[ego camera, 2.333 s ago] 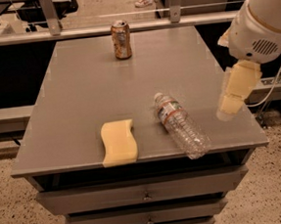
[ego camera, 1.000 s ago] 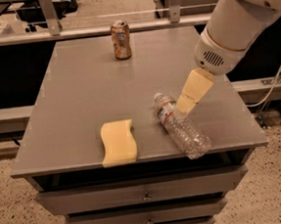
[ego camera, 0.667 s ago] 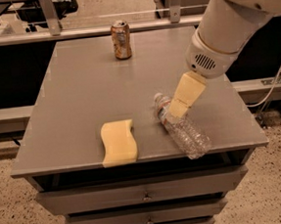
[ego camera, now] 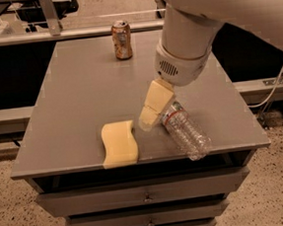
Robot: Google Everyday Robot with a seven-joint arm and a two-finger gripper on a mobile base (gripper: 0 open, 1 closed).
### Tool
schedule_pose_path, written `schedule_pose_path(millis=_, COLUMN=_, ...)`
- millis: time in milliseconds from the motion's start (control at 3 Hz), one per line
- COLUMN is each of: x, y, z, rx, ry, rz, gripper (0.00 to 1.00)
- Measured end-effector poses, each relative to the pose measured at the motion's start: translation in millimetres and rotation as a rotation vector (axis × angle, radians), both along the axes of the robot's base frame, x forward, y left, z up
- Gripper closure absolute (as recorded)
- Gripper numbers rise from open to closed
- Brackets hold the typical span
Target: Place water bottle upright
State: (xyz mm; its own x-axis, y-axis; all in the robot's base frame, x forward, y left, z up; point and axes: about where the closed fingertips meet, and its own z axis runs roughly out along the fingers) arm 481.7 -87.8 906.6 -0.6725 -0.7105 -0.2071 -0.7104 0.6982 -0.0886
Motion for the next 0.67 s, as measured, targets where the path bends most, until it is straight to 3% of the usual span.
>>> schedule_pose_path(millis=333, x=6.0, y=4.1, z=-15.8, rx=-0.020, ry=0.021, rz=-0.146, gripper=0.00)
schedule_pose_path(millis=667, x=14.8, y=5.4, z=-34.5, rx=-0.044, ry=0.012, rz=-0.278, gripper=0.00)
